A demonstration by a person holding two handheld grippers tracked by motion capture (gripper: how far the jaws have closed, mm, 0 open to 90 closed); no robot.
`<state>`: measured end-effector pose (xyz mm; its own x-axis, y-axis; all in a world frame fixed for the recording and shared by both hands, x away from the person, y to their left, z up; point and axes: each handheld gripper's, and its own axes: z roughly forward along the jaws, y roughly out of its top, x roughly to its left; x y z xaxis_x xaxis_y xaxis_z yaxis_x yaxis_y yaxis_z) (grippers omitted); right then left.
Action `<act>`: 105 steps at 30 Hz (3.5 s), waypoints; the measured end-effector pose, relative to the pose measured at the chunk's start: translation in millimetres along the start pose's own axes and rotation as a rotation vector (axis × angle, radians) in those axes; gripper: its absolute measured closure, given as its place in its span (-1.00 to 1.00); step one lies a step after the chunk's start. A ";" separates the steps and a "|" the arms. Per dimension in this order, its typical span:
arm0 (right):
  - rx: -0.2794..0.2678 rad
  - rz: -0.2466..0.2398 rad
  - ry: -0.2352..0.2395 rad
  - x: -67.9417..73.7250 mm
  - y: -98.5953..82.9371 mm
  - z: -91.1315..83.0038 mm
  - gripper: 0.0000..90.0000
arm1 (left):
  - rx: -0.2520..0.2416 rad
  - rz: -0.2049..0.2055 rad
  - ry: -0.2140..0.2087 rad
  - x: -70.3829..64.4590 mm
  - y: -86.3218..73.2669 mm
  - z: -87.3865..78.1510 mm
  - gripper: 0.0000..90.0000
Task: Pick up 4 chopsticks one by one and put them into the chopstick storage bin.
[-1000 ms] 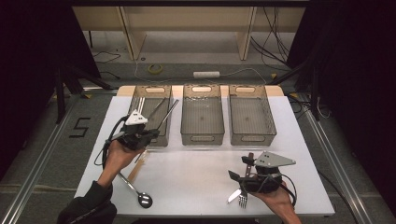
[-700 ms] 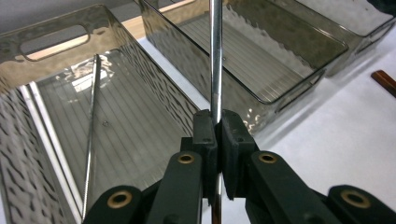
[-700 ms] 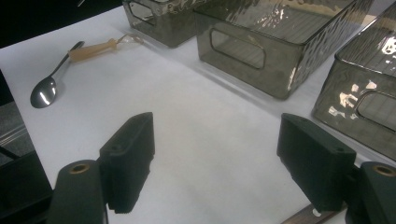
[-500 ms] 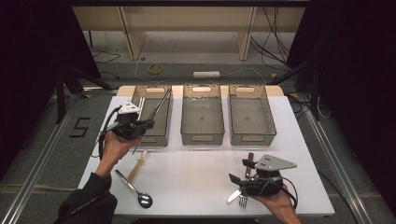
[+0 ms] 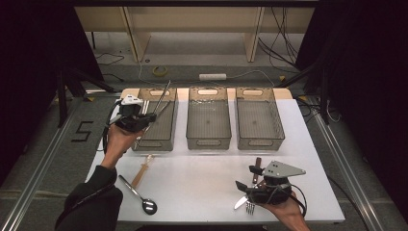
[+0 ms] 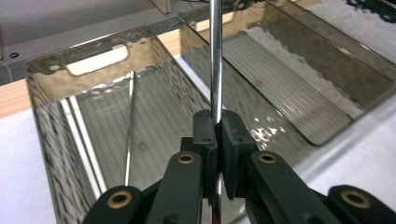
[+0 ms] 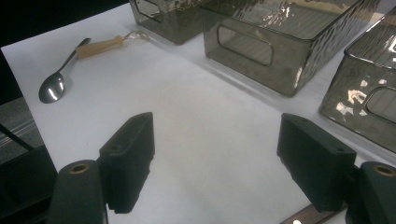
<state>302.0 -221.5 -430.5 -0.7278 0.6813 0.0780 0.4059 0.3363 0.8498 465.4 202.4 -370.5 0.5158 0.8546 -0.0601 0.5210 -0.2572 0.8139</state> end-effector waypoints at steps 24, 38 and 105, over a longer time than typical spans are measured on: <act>0.014 -0.021 0.015 2.9 -0.5 2.6 -0.37 | -0.013 -0.089 0.083 31.5 7.3 38.4 0.89; 0.019 -0.031 0.017 4.5 0.1 3.8 -0.36 | 0.004 -0.090 0.096 31.9 -8.4 55.0 0.89; 0.025 0.006 -0.061 -4.7 -1.0 -3.7 -0.36 | 0.139 -0.103 0.042 -34.3 -96.2 -46.3 -0.48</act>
<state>303.0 -227.4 -429.8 -0.6903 0.7218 0.0507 0.4244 0.3472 0.8363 366.1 218.7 -420.0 0.4277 0.8969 -0.1127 0.6601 -0.2247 0.7168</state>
